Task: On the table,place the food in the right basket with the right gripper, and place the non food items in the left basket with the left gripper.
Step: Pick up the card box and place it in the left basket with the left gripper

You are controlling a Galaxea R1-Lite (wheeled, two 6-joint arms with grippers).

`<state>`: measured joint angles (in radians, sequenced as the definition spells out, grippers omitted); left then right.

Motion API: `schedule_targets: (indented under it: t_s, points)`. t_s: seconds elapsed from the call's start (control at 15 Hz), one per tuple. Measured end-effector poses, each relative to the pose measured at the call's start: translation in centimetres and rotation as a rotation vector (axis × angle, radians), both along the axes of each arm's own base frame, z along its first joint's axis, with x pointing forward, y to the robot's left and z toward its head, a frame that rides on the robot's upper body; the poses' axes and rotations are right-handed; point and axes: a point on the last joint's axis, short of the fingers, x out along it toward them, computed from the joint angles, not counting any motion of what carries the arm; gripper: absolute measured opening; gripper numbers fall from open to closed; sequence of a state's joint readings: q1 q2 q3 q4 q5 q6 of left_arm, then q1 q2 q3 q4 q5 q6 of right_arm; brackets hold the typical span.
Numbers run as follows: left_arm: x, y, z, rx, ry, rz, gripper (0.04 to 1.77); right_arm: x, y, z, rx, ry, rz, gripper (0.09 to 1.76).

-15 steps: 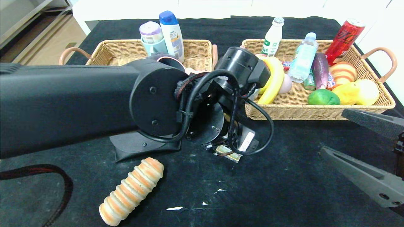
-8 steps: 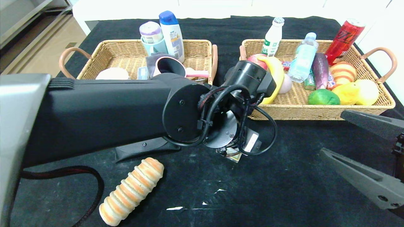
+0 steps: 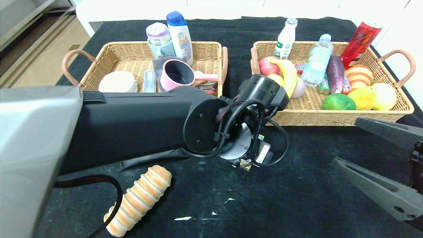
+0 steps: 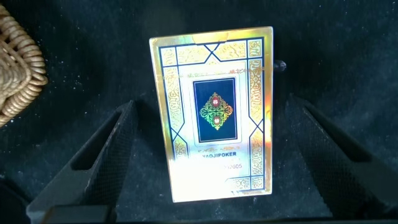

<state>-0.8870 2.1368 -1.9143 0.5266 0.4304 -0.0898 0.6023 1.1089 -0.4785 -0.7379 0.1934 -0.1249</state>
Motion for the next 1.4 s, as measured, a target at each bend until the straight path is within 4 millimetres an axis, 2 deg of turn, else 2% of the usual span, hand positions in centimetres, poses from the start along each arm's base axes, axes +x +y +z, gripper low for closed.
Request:
schedule_targets:
  t_s: [0.07,0.33,0.4,1.4]
  points:
    - [0.01,-0.01,-0.07,0.002,0.001,0.000,1.72,-0.01,0.01,-0.01,0.000,0.000,0.001,1.71]
    - [-0.02,-0.04,-0.23,0.008,0.004,-0.001,1.12,-0.06,0.07,-0.12,-0.004,0.005,0.006,1.71]
    - [-0.02,-0.04,-0.27,0.009,0.005,-0.001,1.07,-0.06,0.07,-0.11,-0.003,0.004,0.006,1.71]
    - [-0.21,0.12,-0.22,0.006,0.012,0.003,1.04,-0.15,0.12,-0.22,-0.007,0.004,0.012,1.71]
